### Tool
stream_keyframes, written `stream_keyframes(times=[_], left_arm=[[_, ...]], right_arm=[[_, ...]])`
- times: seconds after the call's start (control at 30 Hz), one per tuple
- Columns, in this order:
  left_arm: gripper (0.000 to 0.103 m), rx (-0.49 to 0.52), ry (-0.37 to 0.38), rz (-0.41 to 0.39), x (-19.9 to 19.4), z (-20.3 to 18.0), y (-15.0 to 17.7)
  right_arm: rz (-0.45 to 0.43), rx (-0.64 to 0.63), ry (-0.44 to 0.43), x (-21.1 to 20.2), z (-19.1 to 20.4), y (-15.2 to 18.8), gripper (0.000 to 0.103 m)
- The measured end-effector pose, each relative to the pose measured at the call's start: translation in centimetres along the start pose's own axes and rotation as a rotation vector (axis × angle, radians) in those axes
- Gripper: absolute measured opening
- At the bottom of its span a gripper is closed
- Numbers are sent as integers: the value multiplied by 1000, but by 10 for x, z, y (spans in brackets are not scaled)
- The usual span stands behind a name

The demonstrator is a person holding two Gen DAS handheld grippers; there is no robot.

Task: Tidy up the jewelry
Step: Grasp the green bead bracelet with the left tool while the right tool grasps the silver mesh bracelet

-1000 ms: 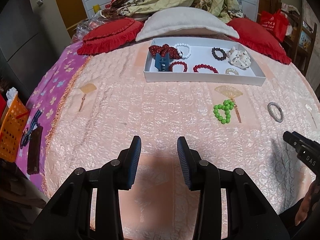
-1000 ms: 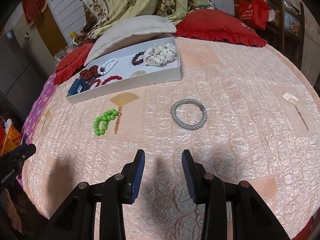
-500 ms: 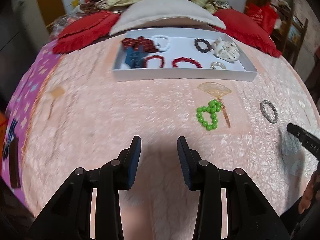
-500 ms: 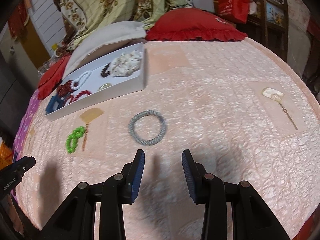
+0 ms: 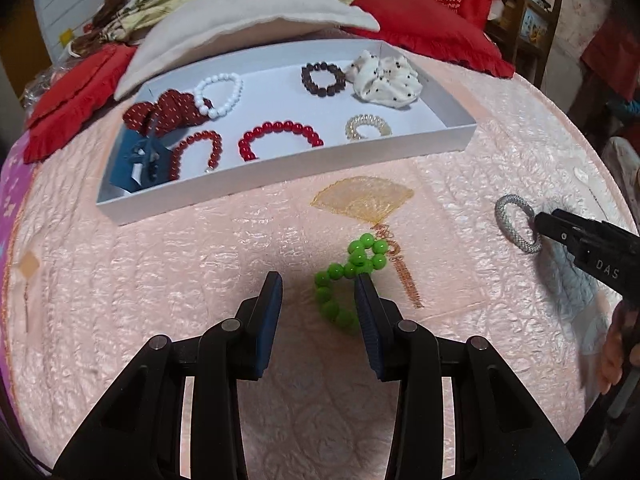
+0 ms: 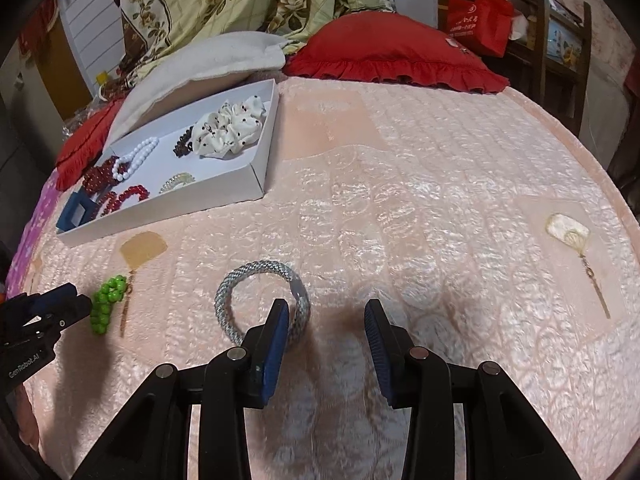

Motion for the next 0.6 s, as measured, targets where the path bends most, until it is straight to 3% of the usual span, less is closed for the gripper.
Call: stream_keyframes(times=[0.17,0.33,0.37,0.43,0.47,0.6], left_arm=[[36,17,49,2,12,-3,3],[36,54,29,-25,15,-11,-2],[34,54,25,-26,16,-12,-2],[14,50,32,-27,15,-14,-3],[8,47,43,-22,15,-16,-4],[8,73,54,-7,10,-24,-4]], right_arm=[[-19,-36,19,6,6,-4,38],[-35,-73,30,11,14,-6,38],[-39,-80,31,12,16,-6,38],[-50,-101,41,13,21,-4,38],[-56,-114,44,14,24,-3,36],[-49,-138,21,14,32,-2,14]])
Point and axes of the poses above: each gripper's, at about its wrist camera, not at the fingertips, and x roughly the way its jaws point, z to its left, y to its underside, the point moved 4 cm from there along x, roughly the way its jaws point, and after that the axes turned 12 degrees about x, right-handed, at the moved point
